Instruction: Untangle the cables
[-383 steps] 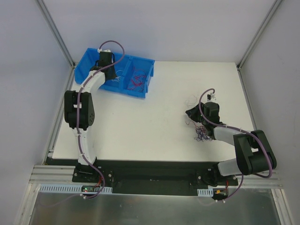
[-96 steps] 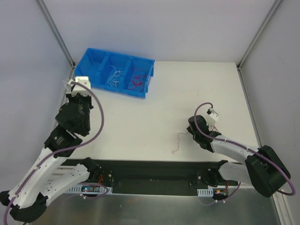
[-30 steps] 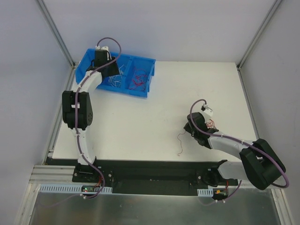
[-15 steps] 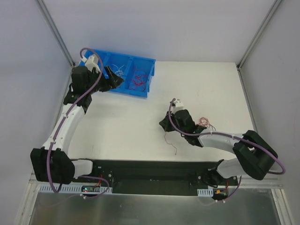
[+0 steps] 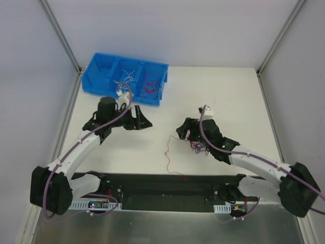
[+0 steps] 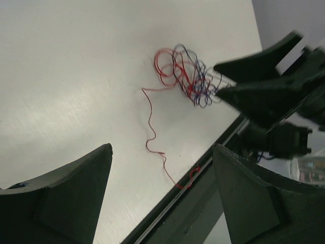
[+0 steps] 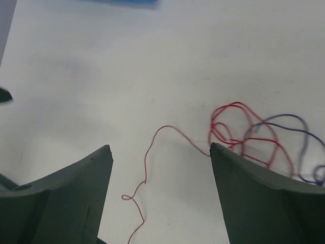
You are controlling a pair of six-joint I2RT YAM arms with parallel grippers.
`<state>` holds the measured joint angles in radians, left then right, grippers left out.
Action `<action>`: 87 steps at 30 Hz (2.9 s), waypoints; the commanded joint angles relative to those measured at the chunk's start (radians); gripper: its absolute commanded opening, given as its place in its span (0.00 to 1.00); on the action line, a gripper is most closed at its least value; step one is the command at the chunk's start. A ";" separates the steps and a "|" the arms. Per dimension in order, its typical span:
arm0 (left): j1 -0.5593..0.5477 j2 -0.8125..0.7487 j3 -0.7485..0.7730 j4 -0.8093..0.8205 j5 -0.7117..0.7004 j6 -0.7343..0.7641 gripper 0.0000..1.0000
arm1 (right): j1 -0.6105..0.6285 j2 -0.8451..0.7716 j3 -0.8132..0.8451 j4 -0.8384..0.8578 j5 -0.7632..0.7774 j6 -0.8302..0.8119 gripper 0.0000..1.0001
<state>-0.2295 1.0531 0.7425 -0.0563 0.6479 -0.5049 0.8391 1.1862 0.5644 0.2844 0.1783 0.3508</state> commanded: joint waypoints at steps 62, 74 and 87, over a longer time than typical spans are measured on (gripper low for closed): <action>-0.582 -0.493 0.279 -0.097 -1.643 0.756 0.00 | -0.463 -0.404 -0.331 -0.485 0.176 0.464 0.01; -0.556 -0.423 0.304 0.256 -1.673 1.232 0.00 | -0.895 -0.308 -0.132 -0.521 0.149 0.229 0.01; -0.347 -0.303 0.371 0.222 -1.657 1.089 0.00 | -1.109 0.030 0.113 -0.504 0.136 -0.061 0.01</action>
<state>-0.6239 0.7807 1.0523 0.0780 -0.9668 0.5858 -0.2550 1.1408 0.5964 -0.2241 0.2825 0.3943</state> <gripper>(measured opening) 0.005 0.077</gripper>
